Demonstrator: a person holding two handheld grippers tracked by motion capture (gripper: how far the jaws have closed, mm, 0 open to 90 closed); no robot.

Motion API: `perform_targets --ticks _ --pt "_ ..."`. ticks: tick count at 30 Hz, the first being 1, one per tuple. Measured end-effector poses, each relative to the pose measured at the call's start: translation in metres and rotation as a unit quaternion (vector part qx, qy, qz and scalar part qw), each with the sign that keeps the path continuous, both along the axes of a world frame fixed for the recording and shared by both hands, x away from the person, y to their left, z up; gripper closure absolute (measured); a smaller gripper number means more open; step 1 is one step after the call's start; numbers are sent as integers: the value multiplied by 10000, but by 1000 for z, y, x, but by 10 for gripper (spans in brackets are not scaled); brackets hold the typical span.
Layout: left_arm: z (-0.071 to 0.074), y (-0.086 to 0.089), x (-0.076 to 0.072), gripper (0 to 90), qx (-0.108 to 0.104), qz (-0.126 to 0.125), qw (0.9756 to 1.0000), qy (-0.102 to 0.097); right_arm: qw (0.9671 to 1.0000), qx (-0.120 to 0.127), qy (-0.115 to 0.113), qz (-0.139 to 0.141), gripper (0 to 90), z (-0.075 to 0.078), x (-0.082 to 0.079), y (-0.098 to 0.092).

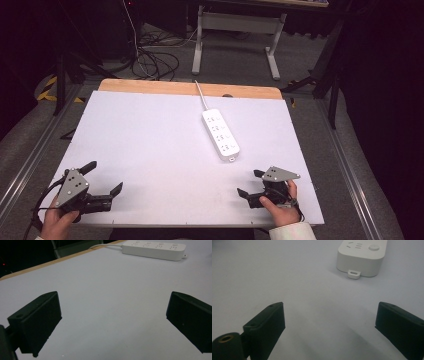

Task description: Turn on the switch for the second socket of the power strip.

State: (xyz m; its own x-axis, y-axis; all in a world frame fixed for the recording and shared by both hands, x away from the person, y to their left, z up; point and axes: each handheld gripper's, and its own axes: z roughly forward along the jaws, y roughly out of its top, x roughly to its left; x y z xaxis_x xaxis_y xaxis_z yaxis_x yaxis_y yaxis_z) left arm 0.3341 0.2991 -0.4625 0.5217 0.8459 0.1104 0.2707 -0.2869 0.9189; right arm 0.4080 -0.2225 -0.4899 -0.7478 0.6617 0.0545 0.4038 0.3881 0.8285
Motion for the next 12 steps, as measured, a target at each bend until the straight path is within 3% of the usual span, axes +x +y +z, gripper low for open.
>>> perform_targets --ticks 5,9,12 --pt "-2 0 2 3 74 60 9999 70 9999 37 -131 -69 185 6 0 -5" --pt "-3 1 4 3 24 39 9999 131 9995 236 -137 -149 191 8 0 -11" --pt "-3 0 4 3 7 53 9999 132 9995 186 -227 -69 189 8 0 -10"
